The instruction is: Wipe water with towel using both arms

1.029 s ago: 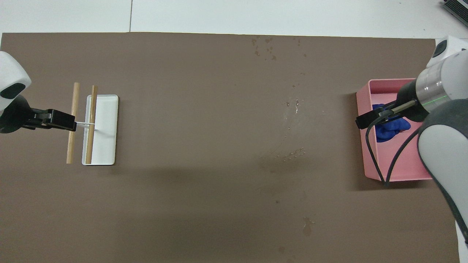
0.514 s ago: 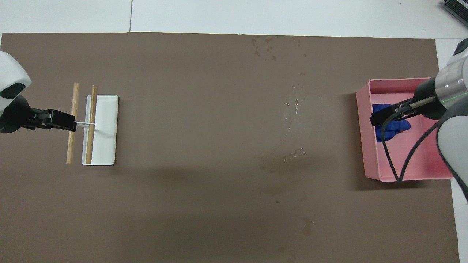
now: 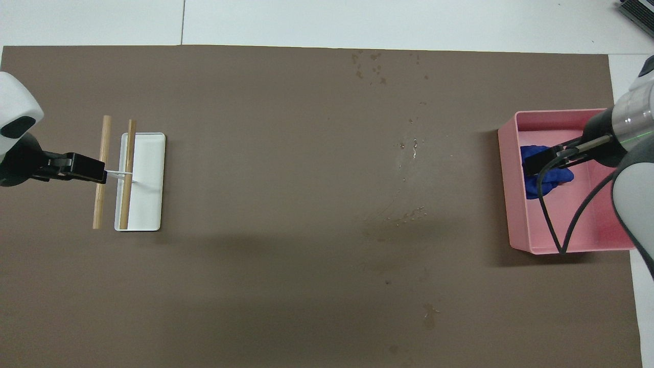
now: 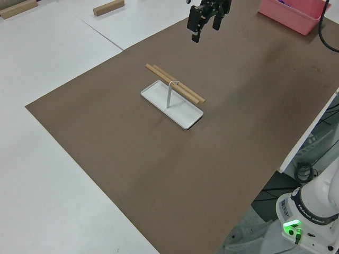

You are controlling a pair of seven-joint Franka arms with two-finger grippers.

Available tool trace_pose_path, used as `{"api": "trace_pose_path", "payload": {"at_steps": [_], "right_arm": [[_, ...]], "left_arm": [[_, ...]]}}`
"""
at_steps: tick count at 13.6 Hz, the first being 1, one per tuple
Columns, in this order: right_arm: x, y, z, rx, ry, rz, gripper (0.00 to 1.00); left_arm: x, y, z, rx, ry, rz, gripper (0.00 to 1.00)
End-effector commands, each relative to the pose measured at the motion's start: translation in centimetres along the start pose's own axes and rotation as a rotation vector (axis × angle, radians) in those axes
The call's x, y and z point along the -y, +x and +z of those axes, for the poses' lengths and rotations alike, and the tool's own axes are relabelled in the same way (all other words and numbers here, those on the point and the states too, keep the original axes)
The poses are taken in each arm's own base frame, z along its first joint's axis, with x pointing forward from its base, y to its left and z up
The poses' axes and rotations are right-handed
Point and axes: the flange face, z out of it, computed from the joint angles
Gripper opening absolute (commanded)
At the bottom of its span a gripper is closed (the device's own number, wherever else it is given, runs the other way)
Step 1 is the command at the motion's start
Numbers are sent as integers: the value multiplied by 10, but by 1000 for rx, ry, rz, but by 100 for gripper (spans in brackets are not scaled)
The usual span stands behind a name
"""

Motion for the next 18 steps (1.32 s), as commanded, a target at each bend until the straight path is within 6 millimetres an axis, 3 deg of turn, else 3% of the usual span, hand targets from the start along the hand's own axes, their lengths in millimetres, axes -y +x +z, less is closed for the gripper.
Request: {"api": "trace_pose_path", "payload": {"at_steps": [1,6,13,18], "right_arm": [[0,-2,-3,-3,-13,-13,100],[6,-3,-8,9,-26,68,100],[-3,-4,-14,-13,-42,86,100],[4,-6,-19,-21,-39,75,100]], "left_arm": [[1,-4,-6,4,15,1,100],[2,-4,-6,4,14,-1,100],[1,-4,-6,4,15,1,100],[1,-4,-6,4,15,1,100]]}}
